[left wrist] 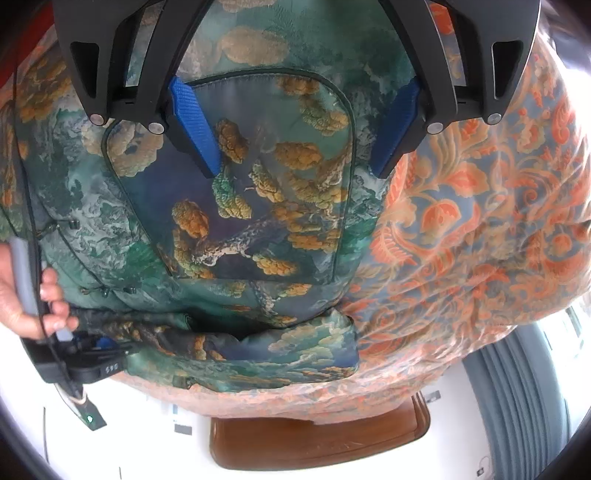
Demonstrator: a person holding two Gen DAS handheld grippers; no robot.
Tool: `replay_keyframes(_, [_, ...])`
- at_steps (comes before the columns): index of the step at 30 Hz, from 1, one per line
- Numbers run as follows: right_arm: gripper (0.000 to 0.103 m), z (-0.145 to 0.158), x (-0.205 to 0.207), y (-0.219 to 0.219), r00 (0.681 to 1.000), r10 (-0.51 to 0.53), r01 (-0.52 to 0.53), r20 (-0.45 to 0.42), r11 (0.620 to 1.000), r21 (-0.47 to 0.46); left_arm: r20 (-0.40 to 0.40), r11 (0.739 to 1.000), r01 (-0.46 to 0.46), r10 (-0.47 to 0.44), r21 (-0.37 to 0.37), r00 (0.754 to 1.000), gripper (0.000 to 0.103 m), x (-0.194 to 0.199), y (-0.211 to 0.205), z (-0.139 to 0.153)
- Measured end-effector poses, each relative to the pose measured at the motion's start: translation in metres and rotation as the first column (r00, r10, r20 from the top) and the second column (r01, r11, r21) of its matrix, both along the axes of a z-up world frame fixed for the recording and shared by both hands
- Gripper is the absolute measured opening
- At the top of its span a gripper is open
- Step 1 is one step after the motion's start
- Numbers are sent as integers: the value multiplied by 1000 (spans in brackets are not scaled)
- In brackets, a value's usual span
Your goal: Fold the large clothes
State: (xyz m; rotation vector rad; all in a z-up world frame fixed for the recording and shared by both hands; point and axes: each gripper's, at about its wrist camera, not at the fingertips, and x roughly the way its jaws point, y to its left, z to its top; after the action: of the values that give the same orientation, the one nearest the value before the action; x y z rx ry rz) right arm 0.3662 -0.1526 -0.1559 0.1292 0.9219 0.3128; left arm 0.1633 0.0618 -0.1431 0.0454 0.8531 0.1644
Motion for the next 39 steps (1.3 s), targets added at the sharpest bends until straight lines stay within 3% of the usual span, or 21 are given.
replay_keyframes(4, [38,-13,0,4,1000,-25,25,-5,1000,12,-12,1000,-2,2,-6,1000,85,1,0,4])
replay_keyframes(7, [45,-3,-5,-2,1000,-8,8,10,1000,6,-8,1000,-3,2,-11,1000,85,3,3,13])
replay_keyframes(11, [45,26,-30,-20,988,-30,38,151,998,-50,26,997,5,-3,-72,1000,86,22,14,38])
replay_keyframes(15, [45,44,-49,-6,971,80,-68,224,996,-61,82,989,50,-39,-141,996,92,67,31,67])
replay_keyframes(18, [45,36,-50,10,967,138,-124,213,989,-76,115,987,54,-37,-151,993,92,122,40,85])
replay_keyframes(20, [45,24,-45,15,970,163,-151,183,985,-77,89,983,72,-57,-170,994,91,155,42,81])
replay_keyframes(22, [45,9,-38,18,979,161,-153,124,986,-73,26,985,59,-55,-161,998,74,187,42,61])
replay_keyframes(24, [45,-2,-33,17,986,145,-141,77,988,-60,-103,988,18,-34,-152,994,57,216,44,26])
replay_keyframes(27, [45,-11,-27,15,990,137,-135,44,990,-45,-218,985,-30,-8,-171,976,57,233,53,-20])
replay_keyframes(29, [45,-16,-25,17,989,145,-144,25,989,-39,-237,986,-31,-8,-164,972,57,234,52,-25])
replay_keyframes(33, [45,-24,-24,18,989,148,-147,16,988,-37,-277,992,-19,-17,-128,961,57,238,47,-12])
replay_keyframes(35, [45,-26,-23,16,989,145,-145,15,989,-23,-237,989,0,-35,-147,971,59,243,48,11])
replay_keyframes(37, [45,-28,-22,13,990,140,-140,17,990,-2,-172,989,6,-32,-150,985,77,254,52,32])
replay_keyframes(39, [45,-28,-23,11,991,136,-136,20,991,12,-147,990,-20,-1,-141,989,80,272,57,38])
